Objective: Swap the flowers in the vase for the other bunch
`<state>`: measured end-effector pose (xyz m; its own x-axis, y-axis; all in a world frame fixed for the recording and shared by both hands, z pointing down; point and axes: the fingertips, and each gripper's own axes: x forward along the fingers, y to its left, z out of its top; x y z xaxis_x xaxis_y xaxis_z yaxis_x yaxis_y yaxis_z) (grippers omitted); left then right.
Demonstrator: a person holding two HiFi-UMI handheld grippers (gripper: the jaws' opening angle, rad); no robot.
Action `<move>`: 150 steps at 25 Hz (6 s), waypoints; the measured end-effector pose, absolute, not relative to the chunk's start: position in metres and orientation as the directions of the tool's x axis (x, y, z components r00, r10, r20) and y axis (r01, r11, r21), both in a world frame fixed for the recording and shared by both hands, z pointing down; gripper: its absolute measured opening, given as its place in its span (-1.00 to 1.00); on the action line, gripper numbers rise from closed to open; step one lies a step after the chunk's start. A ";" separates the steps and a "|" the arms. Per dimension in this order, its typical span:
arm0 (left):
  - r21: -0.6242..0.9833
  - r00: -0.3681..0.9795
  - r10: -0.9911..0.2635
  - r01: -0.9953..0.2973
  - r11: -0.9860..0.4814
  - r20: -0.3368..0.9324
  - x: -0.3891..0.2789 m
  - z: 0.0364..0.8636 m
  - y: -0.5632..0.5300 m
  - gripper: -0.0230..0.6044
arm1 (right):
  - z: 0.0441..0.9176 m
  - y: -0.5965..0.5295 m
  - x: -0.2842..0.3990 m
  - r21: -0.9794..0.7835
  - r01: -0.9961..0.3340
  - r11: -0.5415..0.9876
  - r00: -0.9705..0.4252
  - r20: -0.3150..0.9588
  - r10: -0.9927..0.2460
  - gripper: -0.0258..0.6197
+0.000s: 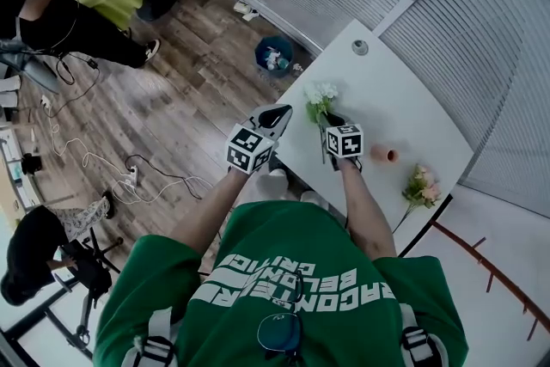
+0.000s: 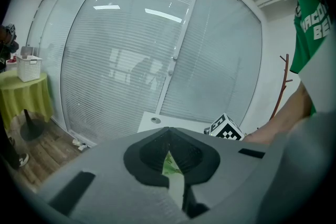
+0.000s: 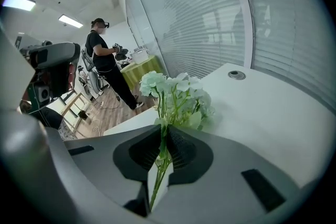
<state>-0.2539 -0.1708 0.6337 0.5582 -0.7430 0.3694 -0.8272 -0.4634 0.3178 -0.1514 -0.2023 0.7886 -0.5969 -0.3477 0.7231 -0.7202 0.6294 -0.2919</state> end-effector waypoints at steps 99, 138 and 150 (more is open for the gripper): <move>0.300 0.964 -0.159 -0.220 -0.928 0.214 0.111 0.559 -0.094 -0.90 | 0.576 -0.030 0.241 -0.157 -0.988 -0.012 -0.052 0.397 -0.916 -0.88; 0.360 0.931 -0.131 -0.259 -0.896 0.342 0.202 0.617 -0.078 -0.90 | 0.740 -0.078 0.347 -0.152 -0.988 -0.021 -0.097 0.720 -0.687 -0.05; 0.365 0.910 -0.201 -0.336 -0.868 0.362 0.200 0.624 -0.102 -0.90 | 0.788 -0.092 0.347 -0.144 -0.989 0.039 -0.141 0.817 -0.559 -0.05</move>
